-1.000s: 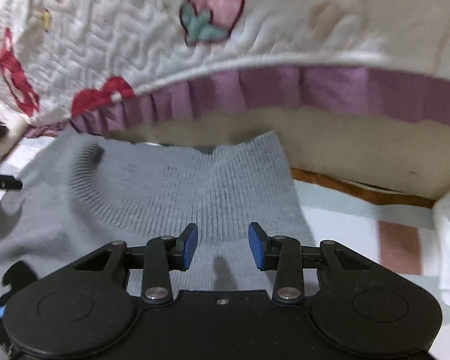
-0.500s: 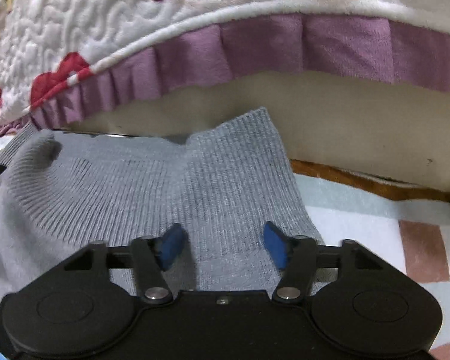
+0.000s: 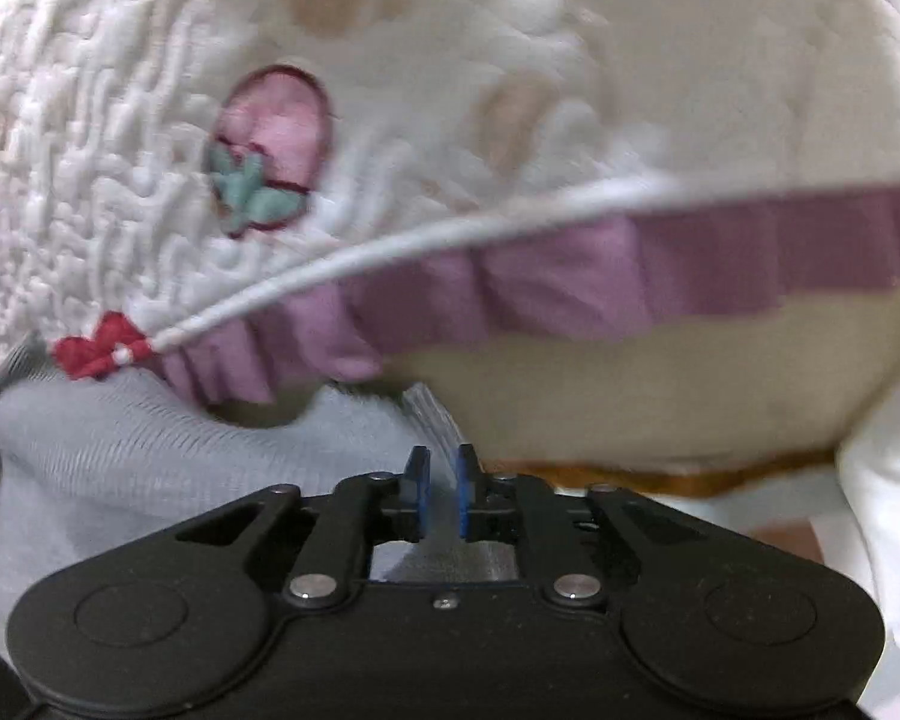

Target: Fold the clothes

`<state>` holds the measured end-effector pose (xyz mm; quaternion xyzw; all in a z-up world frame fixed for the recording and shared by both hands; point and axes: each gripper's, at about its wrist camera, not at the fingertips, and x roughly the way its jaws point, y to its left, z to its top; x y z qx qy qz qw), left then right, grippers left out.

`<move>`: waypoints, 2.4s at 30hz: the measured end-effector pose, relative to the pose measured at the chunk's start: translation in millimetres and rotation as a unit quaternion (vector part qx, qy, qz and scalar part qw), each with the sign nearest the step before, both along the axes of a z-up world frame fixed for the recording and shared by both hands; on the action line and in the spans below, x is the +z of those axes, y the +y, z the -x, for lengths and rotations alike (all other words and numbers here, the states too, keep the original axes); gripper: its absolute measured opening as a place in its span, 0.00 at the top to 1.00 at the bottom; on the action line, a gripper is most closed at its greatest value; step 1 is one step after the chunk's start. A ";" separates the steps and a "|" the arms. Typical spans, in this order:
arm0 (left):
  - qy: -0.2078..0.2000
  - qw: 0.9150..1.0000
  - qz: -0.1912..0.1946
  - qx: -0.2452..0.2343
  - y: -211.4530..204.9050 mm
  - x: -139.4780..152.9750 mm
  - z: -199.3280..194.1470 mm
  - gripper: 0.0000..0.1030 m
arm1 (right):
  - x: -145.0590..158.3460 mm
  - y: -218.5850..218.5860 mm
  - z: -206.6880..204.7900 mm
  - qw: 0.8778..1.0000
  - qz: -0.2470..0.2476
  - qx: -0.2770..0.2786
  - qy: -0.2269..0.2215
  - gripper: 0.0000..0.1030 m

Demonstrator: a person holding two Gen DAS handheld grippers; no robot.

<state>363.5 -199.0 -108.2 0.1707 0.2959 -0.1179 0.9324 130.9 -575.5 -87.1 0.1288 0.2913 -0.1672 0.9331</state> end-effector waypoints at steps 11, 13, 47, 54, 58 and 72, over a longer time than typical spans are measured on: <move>0.138 0.984 0.071 -0.085 45.3 -14.8 189.3 0.49 | -6.7 -21.2 270.8 0.989 -0.135 -0.064 0.007 0.46; 0.165 0.977 0.085 -0.104 53.6 -16.9 225.2 0.47 | -9.4 -20.5 320.5 0.982 -0.166 -0.091 0.009 0.46; 0.349 0.899 0.264 0.019 147.4 -12.5 374.9 0.36 | 119.5 71.6 389.8 0.962 -0.257 0.071 -0.060 0.34; 0.356 0.899 0.253 -0.003 137.5 -17.9 385.6 0.36 | 67.9 121.7 377.5 0.975 -0.131 0.135 0.120 0.33; 0.359 0.899 0.249 -0.044 133.7 -14.2 396.4 0.34 | 38.5 160.2 377.6 0.961 -0.077 0.215 0.157 0.34; 0.346 0.911 0.213 -0.074 93.5 -33.2 406.9 0.33 | 14.1 198.8 348.2 0.925 0.061 0.350 0.136 0.34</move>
